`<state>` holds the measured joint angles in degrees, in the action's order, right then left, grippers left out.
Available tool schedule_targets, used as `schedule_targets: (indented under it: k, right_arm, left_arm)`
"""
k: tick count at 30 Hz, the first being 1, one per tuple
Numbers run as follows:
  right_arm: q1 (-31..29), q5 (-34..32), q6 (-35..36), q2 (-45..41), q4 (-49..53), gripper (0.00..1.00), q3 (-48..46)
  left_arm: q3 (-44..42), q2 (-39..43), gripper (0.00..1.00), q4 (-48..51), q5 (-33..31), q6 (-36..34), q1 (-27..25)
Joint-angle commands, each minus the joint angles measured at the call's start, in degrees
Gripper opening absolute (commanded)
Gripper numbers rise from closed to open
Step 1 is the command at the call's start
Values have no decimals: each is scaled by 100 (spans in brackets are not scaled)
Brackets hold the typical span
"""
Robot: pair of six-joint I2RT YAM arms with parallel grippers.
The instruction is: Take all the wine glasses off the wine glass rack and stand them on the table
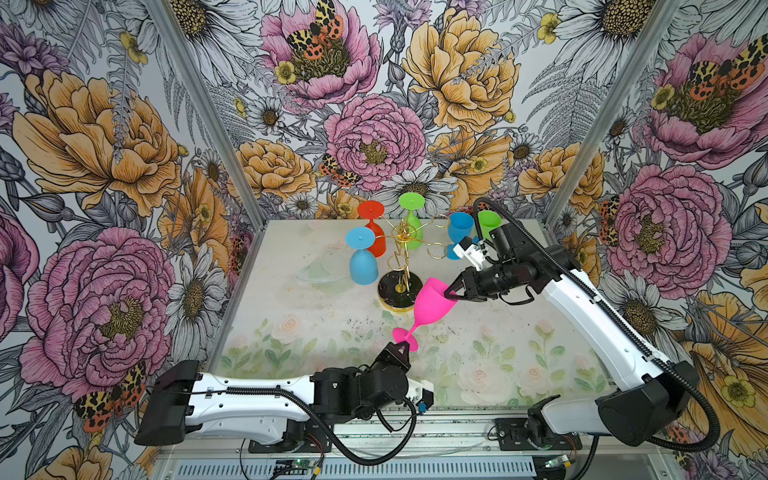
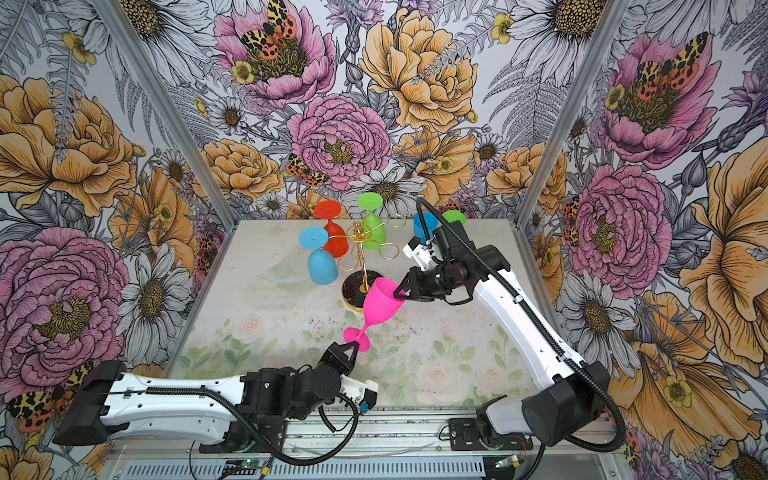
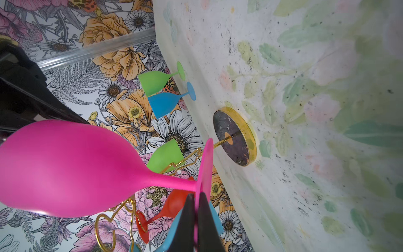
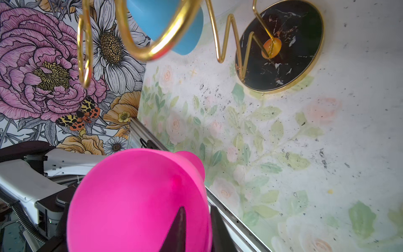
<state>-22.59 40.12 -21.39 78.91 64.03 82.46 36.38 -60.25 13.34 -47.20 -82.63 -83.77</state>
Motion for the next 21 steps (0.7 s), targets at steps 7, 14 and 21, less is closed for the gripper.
schedule_targets:
  k: [7,14,21]
  right_arm:
    - [-47,-364,162,3,26,5,-96]
    - [-11,-565,214,-44,20,0,-160]
    - [159,-1652,240,-229,4,0,-59]
  left_arm:
    - [-70,-155,10,-332,-246,-211,52]
    - [-125,-143,42,-324,-171,-200,16]
    - [-83,-33,74,-34,19,611,56]
